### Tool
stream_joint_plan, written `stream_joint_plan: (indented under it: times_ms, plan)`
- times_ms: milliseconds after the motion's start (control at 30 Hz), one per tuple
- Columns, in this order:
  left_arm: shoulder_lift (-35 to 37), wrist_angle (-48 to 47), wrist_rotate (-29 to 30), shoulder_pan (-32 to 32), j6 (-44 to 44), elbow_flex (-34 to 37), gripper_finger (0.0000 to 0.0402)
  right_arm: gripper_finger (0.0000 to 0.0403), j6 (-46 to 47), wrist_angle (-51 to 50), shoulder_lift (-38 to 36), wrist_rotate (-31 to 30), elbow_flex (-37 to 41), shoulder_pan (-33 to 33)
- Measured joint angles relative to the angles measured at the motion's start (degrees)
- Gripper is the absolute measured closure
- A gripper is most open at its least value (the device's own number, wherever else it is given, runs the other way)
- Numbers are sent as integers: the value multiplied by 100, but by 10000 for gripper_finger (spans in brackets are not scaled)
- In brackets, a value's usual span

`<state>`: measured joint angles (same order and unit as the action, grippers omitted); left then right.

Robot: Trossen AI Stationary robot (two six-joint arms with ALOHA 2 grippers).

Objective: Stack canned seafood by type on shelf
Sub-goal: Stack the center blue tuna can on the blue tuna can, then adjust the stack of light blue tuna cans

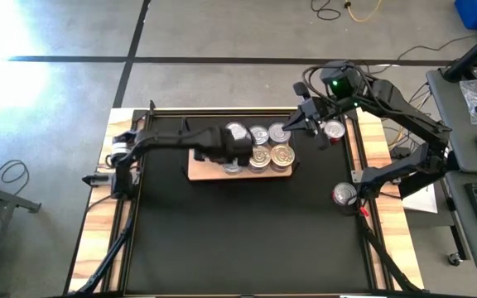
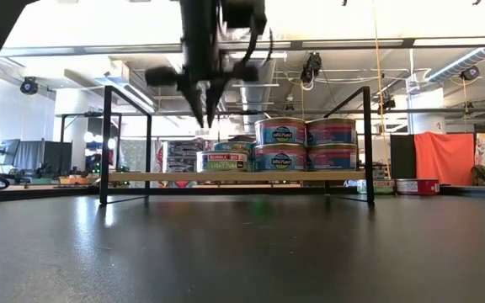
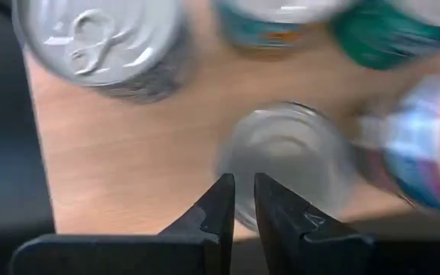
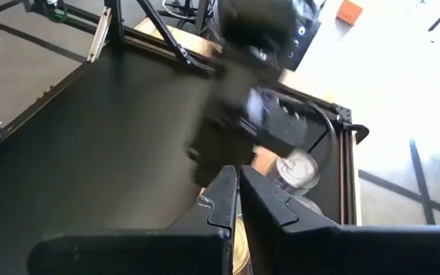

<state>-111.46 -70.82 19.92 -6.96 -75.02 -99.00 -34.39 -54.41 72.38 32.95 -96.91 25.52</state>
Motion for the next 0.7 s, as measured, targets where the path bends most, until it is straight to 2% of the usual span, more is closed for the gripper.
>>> stream_joint_plan:
  times_ms: [100,300,533,700]
  plan:
    - [73,161,293,267,246,-166,365,390,25,-19,58,-82,127,0]
    - [179,1173,539,-288,884,-349,365,390,-132,66,192,-1315,248,19]
    - [96,2046,540,-1000,1286,-159,365,390,-253,-26,192,-1349,248,81]
    - [-6,2092,431,-1254,1316,37,365,390,-370,-145,239,-1349,248,173]
